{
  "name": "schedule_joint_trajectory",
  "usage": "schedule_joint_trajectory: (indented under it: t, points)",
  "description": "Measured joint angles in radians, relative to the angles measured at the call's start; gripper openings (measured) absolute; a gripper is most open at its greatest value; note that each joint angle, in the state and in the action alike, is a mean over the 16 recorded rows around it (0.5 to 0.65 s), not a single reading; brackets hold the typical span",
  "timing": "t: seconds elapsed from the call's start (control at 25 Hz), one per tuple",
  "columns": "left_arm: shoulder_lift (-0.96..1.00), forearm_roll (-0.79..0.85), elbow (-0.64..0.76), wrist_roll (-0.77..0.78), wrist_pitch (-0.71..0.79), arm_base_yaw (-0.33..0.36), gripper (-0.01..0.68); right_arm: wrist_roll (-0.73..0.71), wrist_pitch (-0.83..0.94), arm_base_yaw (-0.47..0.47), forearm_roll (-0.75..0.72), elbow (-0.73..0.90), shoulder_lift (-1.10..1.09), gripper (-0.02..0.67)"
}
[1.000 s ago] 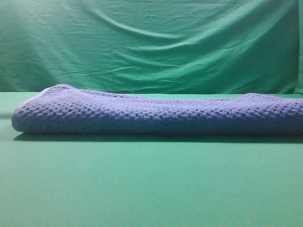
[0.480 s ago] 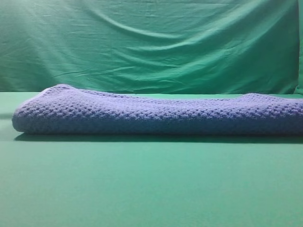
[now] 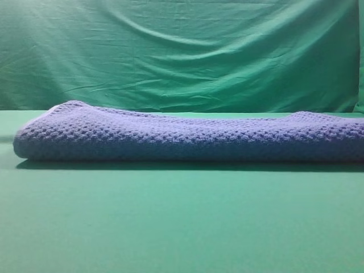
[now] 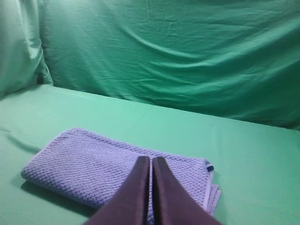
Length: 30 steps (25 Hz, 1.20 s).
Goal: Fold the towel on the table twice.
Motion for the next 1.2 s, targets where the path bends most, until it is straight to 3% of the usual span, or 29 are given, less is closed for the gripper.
schedule_joint_trajectory:
  t: [0.32,1.2]
  points:
    - [0.0,0.054,0.131,0.0,-0.146,0.0,0.0,0.0,-0.16,0.0,0.011,0.164,0.0,0.0]
    - [0.0,0.059,0.23,0.0,-0.189,0.0,0.0,0.0,-0.23,0.0,0.132,0.268,0.0,0.0]
